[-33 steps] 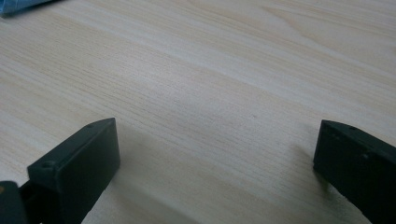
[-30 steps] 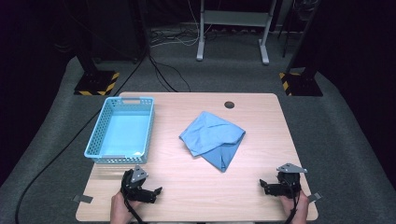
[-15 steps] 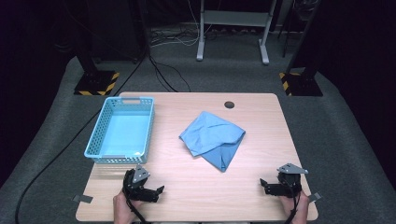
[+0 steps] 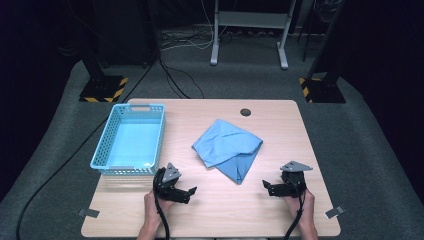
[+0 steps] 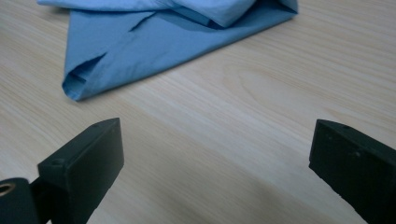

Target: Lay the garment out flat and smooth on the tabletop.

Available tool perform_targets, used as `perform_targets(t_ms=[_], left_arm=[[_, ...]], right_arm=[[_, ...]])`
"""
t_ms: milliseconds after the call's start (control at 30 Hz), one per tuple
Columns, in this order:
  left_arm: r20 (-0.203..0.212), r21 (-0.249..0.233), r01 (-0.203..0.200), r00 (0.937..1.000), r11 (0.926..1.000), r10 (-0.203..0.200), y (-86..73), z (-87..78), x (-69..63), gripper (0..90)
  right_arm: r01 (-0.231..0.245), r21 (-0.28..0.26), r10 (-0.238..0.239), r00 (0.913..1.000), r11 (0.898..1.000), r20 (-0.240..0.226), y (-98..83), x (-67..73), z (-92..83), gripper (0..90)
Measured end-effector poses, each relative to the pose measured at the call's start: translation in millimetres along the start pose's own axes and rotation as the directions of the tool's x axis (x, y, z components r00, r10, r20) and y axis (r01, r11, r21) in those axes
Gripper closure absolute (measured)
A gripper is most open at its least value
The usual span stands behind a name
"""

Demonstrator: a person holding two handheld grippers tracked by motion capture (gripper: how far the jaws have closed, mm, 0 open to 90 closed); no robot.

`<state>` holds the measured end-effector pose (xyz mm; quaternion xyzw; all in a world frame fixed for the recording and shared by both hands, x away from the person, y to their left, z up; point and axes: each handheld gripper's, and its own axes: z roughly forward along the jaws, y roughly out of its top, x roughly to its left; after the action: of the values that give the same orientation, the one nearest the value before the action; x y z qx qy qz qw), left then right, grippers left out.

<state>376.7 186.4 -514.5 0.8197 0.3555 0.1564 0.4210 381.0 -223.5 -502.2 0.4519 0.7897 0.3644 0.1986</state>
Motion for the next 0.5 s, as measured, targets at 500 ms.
perform_targets(t_ms=[500], left_arm=[[0.044,0.000,0.007,0.9990,1.0000,-0.007,37.0,50.2,4.3,0.0]], right_arm=[[0.030,0.026,-0.028,0.9967,0.999,-0.075,35.8,34.5,37.7,3.8]])
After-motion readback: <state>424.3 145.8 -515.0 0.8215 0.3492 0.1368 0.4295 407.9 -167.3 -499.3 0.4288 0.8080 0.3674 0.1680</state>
